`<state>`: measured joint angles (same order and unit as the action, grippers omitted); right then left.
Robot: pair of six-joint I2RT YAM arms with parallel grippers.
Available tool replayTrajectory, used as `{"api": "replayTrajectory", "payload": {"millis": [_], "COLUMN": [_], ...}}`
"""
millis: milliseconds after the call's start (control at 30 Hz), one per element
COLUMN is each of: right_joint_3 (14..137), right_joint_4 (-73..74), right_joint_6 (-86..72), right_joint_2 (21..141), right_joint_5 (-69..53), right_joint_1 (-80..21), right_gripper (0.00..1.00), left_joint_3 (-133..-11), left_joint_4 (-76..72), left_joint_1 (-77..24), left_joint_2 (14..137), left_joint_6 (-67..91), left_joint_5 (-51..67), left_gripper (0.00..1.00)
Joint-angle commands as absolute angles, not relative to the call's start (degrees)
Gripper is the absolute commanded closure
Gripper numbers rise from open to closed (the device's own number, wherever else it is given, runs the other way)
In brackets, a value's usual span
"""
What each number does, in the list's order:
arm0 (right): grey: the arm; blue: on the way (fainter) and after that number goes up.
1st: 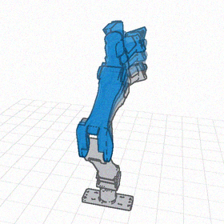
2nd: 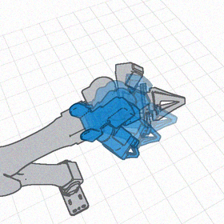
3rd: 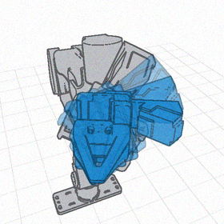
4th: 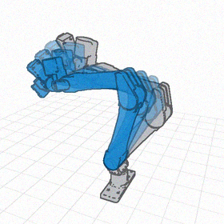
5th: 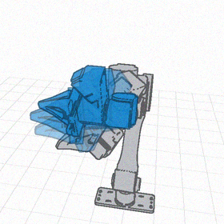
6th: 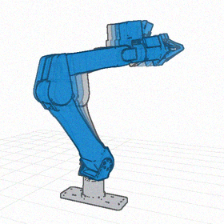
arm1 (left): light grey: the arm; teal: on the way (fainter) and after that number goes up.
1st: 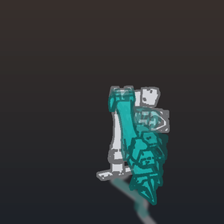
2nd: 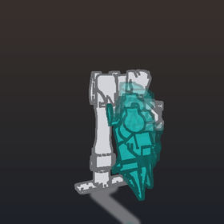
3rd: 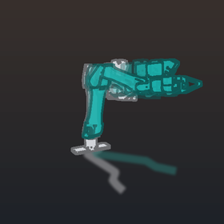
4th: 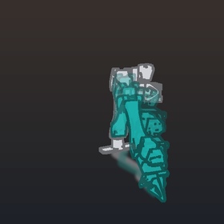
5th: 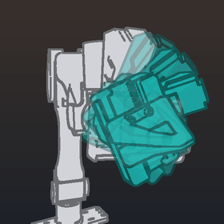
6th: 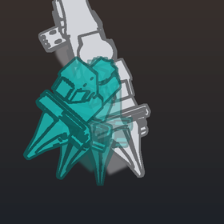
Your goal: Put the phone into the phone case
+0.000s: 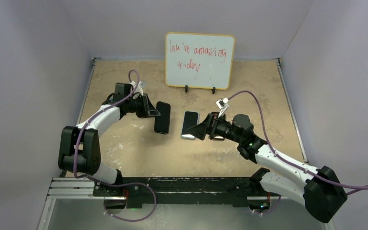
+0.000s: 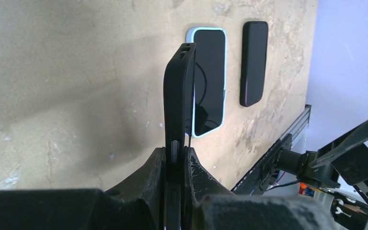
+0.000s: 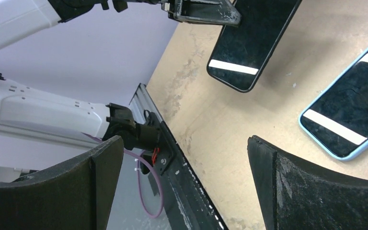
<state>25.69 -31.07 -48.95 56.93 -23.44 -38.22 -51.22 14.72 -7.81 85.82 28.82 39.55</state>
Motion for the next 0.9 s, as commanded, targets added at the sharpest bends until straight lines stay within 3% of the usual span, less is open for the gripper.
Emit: {"api": "replayTrajectory", "payload": {"millis": [0, 433, 767, 867], "right_joint_3": [27.5, 27.7, 26.7, 27.1], "right_joint_4": [-28.2, -26.7, -21.7, -19.8], "right_joint_6": [-46.4, -46.6, -46.2, -46.3], "right_joint_2": [55.1, 54.4, 50.8, 50.7], "right_joint_5": [-21.4, -21.0, -17.5, -16.8], "right_joint_1": [-38.4, -38.4, -38.4, -38.3], "right_gripper": [0.01, 0.01, 0.01, 0.01], "left_joint_3": [-54.7, -54.1, -56.5, -56.6], "left_joint_4": [16.2, 14.1, 21.2, 22.0], "left_joint_1": [-7.0, -6.3, -6.2, -6.2], "left_joint_2": [87.2, 93.8, 93.9, 92.7], "left_joint_6": [25.2, 25.4, 22.7, 22.6], "left_joint_5": [40.3, 37.5, 29.2, 27.9], "left_gripper": [1.0, 1.0, 0.7, 0.66]}}
